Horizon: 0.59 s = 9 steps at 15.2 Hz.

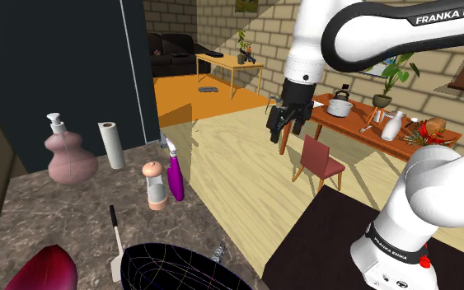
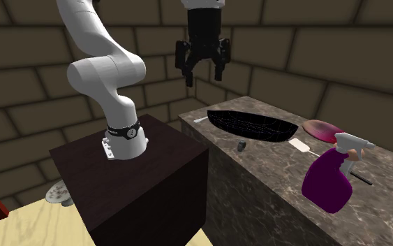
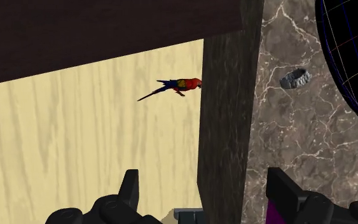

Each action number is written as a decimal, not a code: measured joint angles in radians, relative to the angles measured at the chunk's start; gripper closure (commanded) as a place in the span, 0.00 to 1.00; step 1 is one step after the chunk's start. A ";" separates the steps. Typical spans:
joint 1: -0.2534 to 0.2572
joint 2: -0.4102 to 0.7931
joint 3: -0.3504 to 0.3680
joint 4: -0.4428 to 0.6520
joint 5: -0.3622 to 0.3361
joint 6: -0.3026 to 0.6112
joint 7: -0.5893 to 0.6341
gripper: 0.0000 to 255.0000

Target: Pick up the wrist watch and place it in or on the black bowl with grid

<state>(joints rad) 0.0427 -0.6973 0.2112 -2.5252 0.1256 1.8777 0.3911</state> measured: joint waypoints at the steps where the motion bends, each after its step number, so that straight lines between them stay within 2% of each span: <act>1: 0.002 0.016 0.016 -0.011 0.004 0.026 0.016 0.00; 9: 0.030 0.199 0.201 -0.062 0.036 0.249 0.206 0.00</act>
<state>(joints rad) 0.0727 -0.4986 0.4124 -2.5871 0.1617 2.1271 0.5971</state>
